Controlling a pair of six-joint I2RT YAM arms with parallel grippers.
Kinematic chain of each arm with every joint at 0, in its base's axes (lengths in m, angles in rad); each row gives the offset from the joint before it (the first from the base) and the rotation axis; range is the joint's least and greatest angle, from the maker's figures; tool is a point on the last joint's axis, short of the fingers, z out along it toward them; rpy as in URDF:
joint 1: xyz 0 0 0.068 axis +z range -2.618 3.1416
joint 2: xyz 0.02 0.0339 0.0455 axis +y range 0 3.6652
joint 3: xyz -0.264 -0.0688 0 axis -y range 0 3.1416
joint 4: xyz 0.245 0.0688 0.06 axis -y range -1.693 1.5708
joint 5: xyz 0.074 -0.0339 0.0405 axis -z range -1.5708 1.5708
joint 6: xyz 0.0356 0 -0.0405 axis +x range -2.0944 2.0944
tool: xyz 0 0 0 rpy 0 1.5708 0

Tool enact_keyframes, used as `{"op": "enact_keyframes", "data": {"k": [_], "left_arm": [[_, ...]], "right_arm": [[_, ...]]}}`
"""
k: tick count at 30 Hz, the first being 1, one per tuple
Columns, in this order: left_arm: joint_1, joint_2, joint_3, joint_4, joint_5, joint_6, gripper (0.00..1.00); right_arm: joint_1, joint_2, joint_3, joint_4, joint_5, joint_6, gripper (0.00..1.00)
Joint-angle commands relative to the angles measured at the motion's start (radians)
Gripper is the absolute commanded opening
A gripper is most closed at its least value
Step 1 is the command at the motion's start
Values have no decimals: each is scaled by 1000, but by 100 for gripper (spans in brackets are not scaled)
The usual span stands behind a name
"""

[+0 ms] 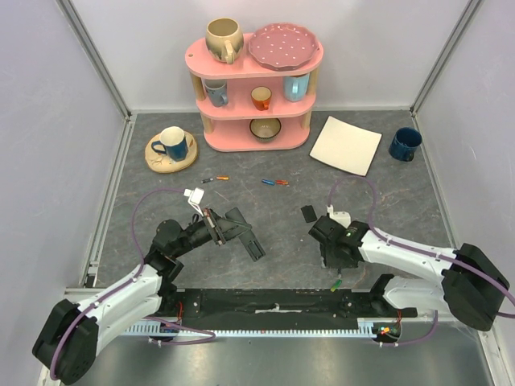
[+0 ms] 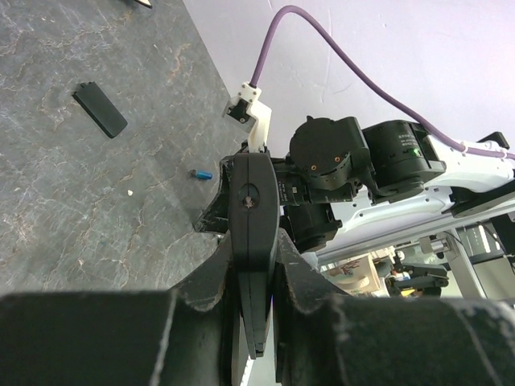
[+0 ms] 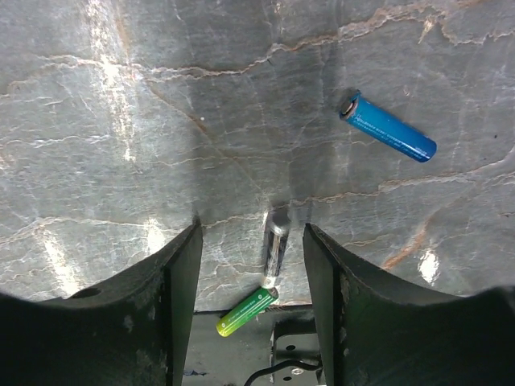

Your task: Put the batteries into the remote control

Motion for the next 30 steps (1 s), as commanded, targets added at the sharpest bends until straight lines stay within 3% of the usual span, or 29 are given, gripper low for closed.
{"op": "enact_keyframes", "data": {"k": [1,12,30], "left_arm": [[-4,-2,9,65,19,-5,2],[-4,-19,-6,74,19,-14,2],[-7,-67,-26,57,9,-23,2]], "right_arm": [[4,-24,-19,36,-42,59,61],[4,-59,-45,48,-66,76,56],[12,-84,-90,83,-100,88,31]]}}
